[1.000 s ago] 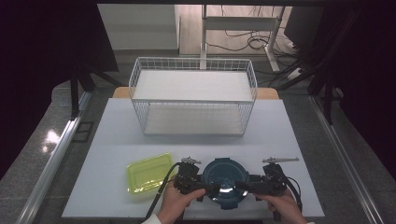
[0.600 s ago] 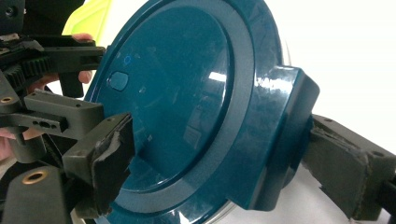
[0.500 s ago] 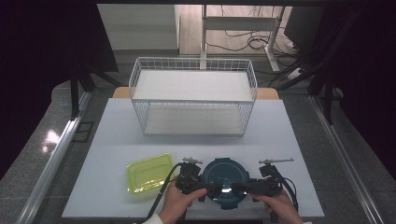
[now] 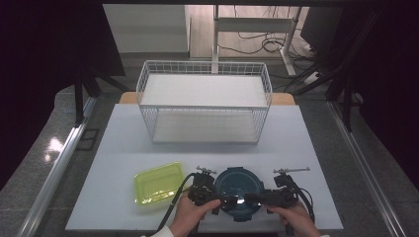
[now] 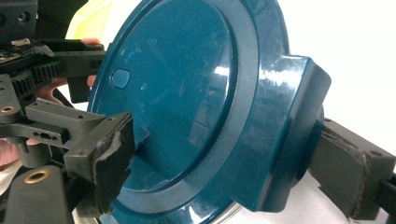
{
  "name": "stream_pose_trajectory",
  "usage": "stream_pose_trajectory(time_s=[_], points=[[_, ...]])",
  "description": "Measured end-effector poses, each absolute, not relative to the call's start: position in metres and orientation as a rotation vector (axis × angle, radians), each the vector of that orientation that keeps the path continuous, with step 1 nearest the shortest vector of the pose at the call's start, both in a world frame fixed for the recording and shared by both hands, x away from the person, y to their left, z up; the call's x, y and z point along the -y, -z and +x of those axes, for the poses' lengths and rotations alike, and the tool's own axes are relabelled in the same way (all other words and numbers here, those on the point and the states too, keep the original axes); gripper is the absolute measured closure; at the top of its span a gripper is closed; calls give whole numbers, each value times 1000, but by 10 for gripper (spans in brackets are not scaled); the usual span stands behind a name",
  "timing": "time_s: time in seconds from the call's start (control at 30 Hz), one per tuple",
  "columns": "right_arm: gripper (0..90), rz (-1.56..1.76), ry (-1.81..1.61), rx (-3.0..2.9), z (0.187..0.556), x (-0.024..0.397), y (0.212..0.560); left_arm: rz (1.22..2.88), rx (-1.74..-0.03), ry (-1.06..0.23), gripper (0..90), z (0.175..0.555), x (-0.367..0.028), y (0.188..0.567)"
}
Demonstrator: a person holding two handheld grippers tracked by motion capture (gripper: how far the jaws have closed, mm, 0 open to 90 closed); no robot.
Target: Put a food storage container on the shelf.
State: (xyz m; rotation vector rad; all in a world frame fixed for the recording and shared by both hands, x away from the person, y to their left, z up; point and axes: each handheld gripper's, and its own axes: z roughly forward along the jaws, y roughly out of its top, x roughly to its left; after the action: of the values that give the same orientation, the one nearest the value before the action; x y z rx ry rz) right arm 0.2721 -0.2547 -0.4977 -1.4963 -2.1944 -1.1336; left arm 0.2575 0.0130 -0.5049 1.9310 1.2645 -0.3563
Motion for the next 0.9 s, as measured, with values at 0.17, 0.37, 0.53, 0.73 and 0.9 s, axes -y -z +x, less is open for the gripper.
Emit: stream_pose_trajectory(time_s=[0.17, 0.37, 0.53, 0.73, 0.9], points=[[172, -1513, 1130, 2148, 274, 258, 498, 1916, -1283, 372, 94, 258, -15, 505], [253, -1558, 1146, 2044, 277, 264, 499, 1886, -1321, 403, 160, 259, -21, 503], [273, -1579, 1159, 2044, 273, 264, 496, 1870, -1331, 388, 199, 256, -22, 500], [301, -1618, 1181, 2012, 269, 266, 494, 1834, -1332, 386, 242, 253, -26, 499], [321, -1655, 1189, 1960, 266, 270, 493, 1820, -1343, 372, 281, 249, -26, 495]])
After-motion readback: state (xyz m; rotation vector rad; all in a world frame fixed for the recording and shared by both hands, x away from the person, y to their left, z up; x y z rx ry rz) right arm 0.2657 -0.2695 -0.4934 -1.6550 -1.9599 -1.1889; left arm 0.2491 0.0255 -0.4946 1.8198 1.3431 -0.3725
